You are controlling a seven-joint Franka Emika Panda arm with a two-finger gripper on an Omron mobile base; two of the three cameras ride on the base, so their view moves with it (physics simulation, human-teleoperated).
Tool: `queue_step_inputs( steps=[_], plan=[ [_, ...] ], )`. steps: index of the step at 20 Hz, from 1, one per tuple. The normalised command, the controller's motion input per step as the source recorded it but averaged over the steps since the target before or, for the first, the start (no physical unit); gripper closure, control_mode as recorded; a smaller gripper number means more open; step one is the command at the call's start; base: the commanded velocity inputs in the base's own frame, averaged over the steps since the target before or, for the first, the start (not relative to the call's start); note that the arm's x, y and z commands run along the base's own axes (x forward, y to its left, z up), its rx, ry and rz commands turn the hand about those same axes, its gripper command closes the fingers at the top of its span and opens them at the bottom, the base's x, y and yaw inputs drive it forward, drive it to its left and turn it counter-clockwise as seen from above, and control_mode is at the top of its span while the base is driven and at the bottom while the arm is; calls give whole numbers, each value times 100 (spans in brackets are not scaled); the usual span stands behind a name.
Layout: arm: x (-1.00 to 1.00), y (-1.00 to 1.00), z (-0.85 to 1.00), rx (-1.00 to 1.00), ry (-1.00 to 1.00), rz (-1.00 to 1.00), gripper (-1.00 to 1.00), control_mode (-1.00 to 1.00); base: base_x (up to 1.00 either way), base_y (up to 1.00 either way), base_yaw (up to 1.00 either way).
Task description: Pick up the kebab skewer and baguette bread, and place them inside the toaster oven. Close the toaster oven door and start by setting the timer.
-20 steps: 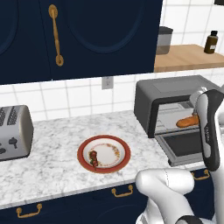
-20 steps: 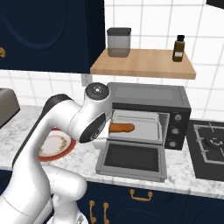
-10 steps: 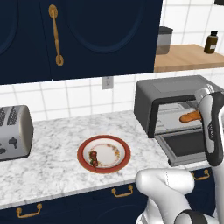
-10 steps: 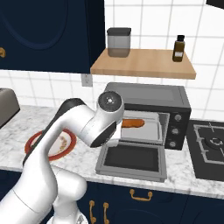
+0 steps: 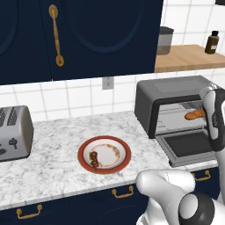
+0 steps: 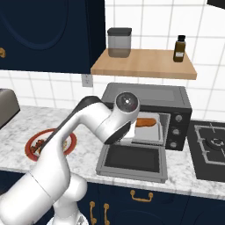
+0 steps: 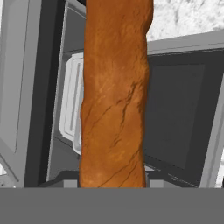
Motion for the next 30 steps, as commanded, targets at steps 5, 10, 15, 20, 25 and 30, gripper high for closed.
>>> queue_step_inputs(
  steps=[5,10,15,20,25,30],
  plan=[
    [44,0,-17,0,9,0,100,-100,0,0,0],
    [27,0,-31,2,9,0,100,-100,0,0,0],
    [28,-1,-12,1,3,0,100,-100,0,0,0],
    [23,0,-20,0,-2,0,100,-100,0,0,0],
    [20,-1,-26,1,-8,0,100,-100,0,0,0],
    [33,-4,-7,3,-1,0,100,-100,0,0,0]
  ],
)
